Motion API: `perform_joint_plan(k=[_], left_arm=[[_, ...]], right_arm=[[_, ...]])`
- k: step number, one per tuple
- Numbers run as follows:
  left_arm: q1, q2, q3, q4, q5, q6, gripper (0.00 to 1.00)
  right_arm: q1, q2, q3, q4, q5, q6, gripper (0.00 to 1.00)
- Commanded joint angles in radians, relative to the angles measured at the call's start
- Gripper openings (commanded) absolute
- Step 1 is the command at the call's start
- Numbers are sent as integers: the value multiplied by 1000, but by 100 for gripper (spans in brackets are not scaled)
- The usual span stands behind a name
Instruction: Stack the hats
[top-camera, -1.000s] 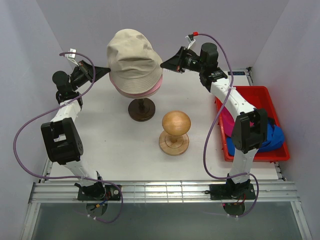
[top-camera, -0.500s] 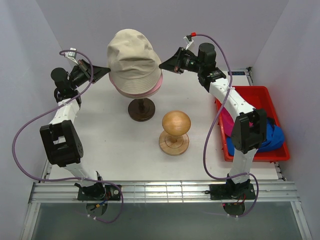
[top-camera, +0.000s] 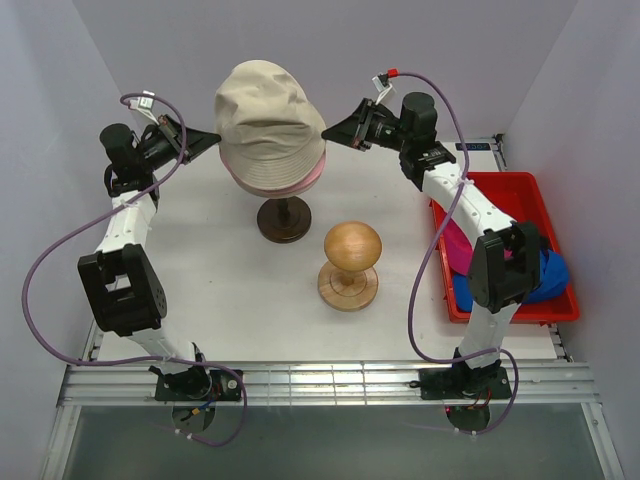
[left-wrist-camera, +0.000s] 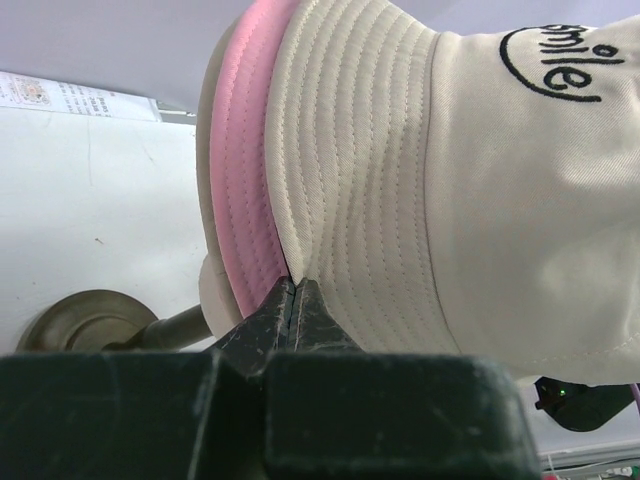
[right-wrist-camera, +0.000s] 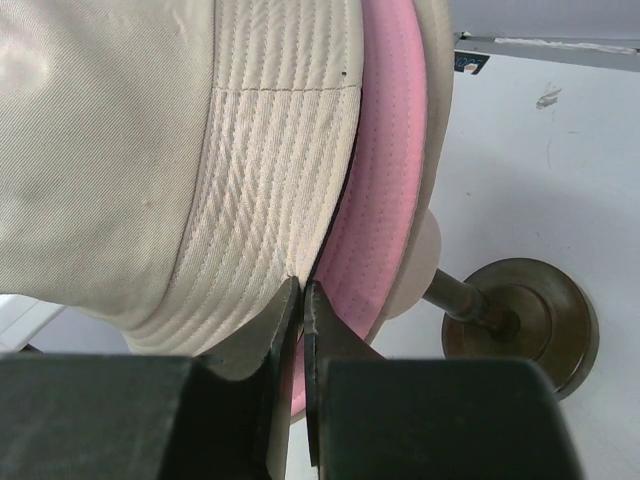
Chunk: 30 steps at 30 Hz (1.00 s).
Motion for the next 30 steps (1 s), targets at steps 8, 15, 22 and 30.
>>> perform_joint_plan(k=[8,15,22,30], left_arm=[[27,2,-8,-242,-58,157,0],[25,-33,23,-265,-35,148,0],[25,-56,24,-259,-23,125,2],[-2,-86,18,-248,-30,104,2]], right_arm=[[-58,21,-44,-105,-4,-33,8],[-48,-14,-18,-110,-1,2,31],[-38,-155,-79,-135,68,65,56],[116,-293,-228,2,135,190,59]])
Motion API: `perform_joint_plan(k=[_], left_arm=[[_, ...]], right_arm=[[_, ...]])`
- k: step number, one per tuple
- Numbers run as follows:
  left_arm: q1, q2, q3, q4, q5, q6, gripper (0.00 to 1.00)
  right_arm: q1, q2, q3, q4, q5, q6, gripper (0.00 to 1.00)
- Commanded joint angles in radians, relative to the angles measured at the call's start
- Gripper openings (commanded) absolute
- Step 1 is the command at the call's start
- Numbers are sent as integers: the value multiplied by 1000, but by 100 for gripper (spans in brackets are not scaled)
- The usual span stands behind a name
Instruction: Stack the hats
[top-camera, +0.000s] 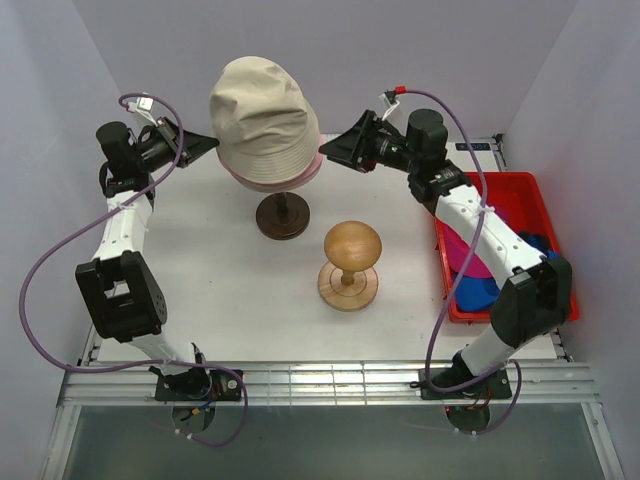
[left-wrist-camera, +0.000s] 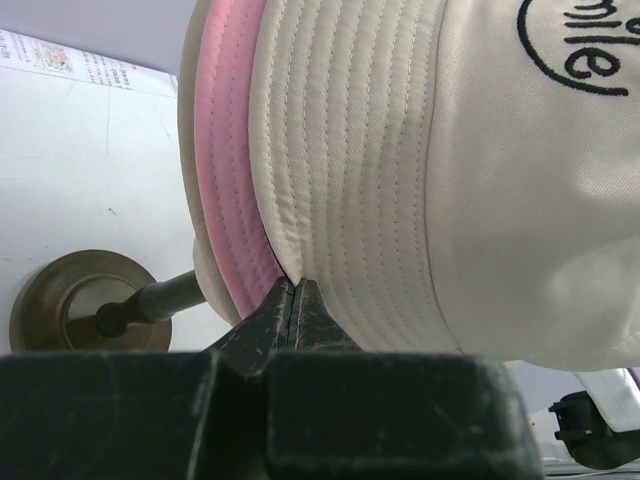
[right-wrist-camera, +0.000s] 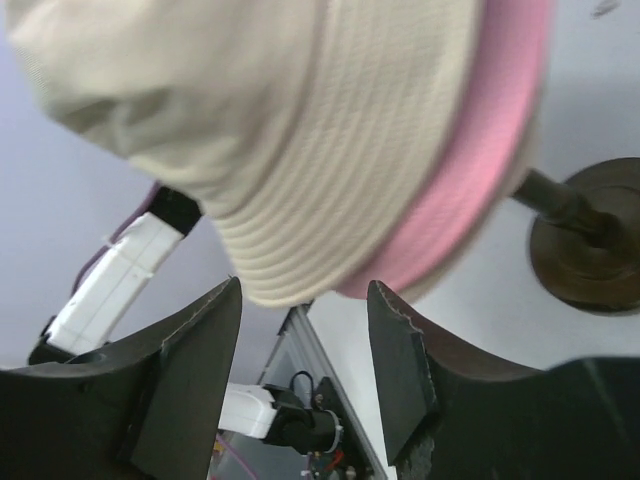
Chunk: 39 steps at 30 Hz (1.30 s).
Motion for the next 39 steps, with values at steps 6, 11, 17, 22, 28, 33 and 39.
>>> perform_joint_plan(k=[6,11,17,22,28,33,39], left_arm=[[-40,-73,-34,-54,-46,13,2],[-57,-99,-60,-52,-75,5,2],[-72,-119,-72,-51,-87,-1,2],[-77,-120,-79,-51,-87,-1,1],[-80,-120,-85,-48,-83,0,1],[-80,-117,-88,-49,-78,7,0],[-80,-117,-89,-49,-75,16,0]], right_arm=[[193,-113,-158,165,159,135,60],[261,-110,-184,190,246,147,63],[299,-84,-183,233,304,181,63],[311,-67,-183,254,335,210,62],[313,-42,-178,277,374,228,49],[313,-58,-207,271,424,218,39],[311,-79,-236,285,466,204,25]])
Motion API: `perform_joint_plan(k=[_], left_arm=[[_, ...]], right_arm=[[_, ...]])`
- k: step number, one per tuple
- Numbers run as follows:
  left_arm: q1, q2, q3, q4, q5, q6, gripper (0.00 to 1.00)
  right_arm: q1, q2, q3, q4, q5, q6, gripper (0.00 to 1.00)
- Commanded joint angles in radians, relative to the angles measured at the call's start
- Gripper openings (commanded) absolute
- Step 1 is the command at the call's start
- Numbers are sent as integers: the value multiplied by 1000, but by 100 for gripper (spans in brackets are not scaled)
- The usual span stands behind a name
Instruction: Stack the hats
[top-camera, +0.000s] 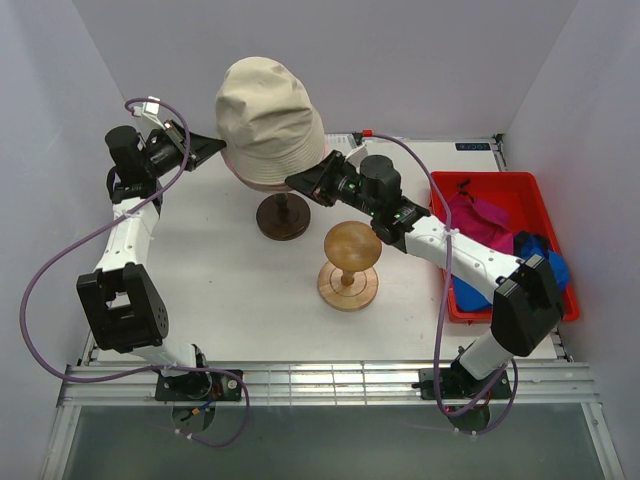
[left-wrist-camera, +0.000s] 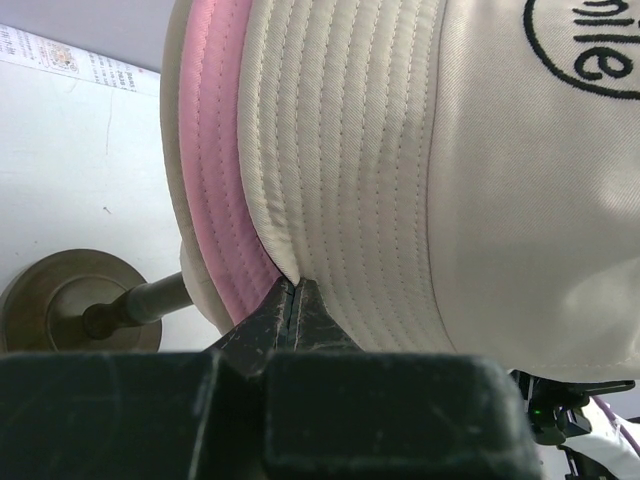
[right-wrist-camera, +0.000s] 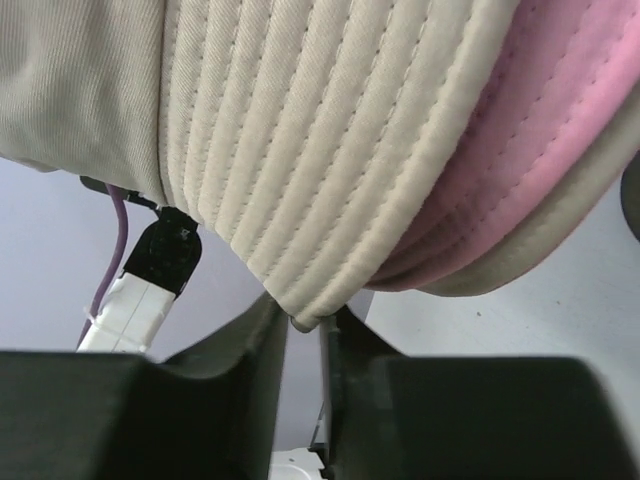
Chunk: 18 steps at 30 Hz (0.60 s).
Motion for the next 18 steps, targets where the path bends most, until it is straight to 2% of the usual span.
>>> perform_joint_plan(k=[1,3,4,11,18], left_arm=[[-17,-38,-21,-35,23,27,0],[-17,-40,-21,-35,23,28,0],[-16,-37,-21,-36,21,28,0],[-17,-28,-19,-39,15,28,0],[-16,-23,-13,-45,6,32,0]], right_arm=[[5,-36,-7,48,59,-19,17],[5,-41,-14,21,71,-22,9],[5,-44,-36,16,73,-19,8],[0,-70,-125,2,76,-16,8],[-18,-56,-102,0,33,-25,8]])
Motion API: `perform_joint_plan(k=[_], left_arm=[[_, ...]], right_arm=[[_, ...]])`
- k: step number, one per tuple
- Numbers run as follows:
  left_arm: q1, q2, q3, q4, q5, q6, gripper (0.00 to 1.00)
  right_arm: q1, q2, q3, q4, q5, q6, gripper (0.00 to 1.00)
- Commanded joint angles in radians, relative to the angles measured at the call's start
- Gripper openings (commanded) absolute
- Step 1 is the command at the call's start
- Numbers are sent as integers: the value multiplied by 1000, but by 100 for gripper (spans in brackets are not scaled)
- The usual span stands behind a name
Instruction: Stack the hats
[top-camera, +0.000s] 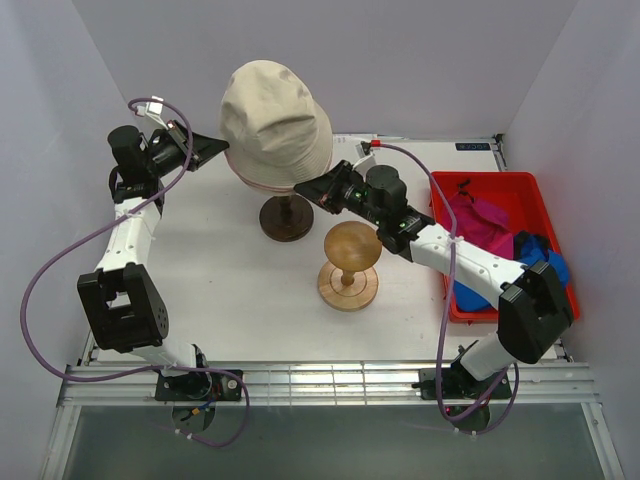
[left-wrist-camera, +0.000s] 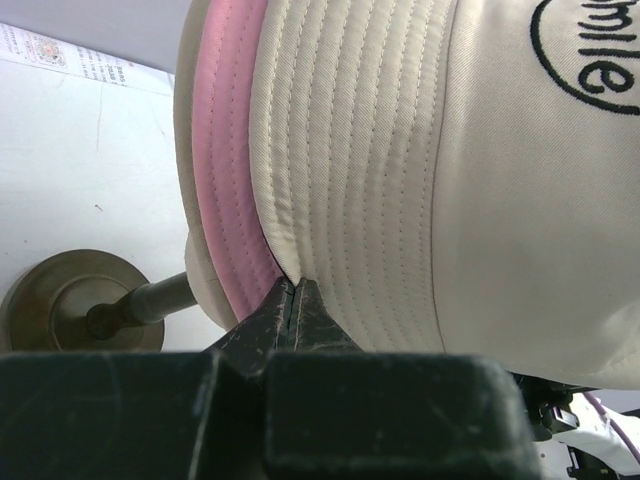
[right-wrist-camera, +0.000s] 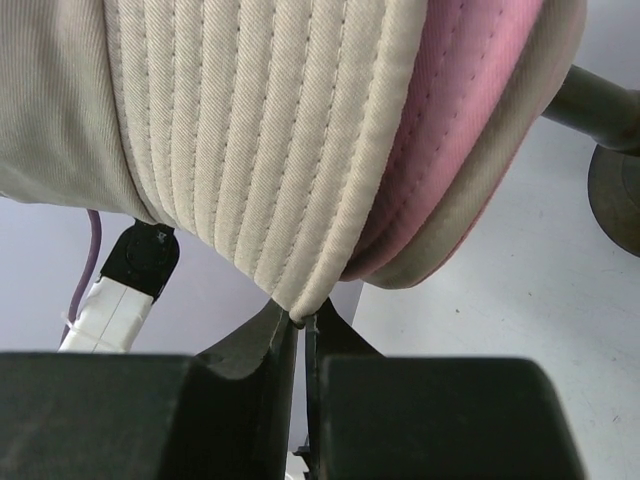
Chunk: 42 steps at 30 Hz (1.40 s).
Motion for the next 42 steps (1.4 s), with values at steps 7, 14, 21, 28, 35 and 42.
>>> perform_joint_plan(k=[7,14,21,28,35,42], left_arm=[[-3,1,47,-83,-20,35,0],[-2,21,101,-86,-15,21,0],[7,31,114,-59,-3,-8,0],[13,61,139,-37,0,-39,0],[18,110,197,-39,8,-55,0],[23,162,263,-51,27,-65,0]], right_arm=[[-15,16,109,-72,-86,-61,35],[-36,-72,88,-98,-131,-104,52],[-102,-147,100,-158,-176,-166,52],[-337,-17,249,-147,-389,-185,54],[-415,250,534,-106,-555,-184,54],[-420,397,668,-39,-602,-138,54]])
